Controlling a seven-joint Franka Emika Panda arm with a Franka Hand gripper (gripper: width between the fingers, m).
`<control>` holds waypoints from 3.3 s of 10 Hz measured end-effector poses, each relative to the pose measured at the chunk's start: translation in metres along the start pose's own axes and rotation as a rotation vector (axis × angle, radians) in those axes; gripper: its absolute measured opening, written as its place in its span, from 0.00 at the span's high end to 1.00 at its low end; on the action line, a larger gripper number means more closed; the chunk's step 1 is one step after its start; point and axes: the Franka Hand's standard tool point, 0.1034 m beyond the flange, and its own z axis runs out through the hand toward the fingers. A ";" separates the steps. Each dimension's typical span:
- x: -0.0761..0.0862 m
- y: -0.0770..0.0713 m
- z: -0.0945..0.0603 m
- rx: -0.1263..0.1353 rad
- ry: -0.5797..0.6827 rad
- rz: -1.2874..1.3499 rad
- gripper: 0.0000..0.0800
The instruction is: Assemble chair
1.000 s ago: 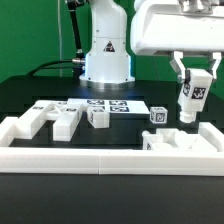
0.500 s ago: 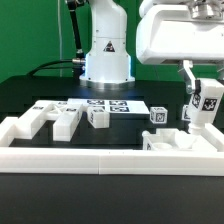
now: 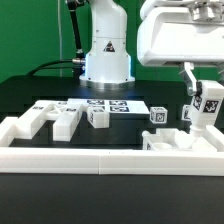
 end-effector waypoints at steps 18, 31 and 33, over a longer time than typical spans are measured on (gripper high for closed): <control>-0.010 -0.014 0.019 0.001 0.066 -0.022 0.64; -0.013 -0.018 0.028 -0.012 0.162 -0.023 0.64; -0.015 -0.018 0.028 -0.012 0.155 -0.024 0.64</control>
Offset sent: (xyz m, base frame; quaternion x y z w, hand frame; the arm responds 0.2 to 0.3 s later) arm 0.0027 0.0082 -0.0097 0.0115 0.0004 0.0177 0.9998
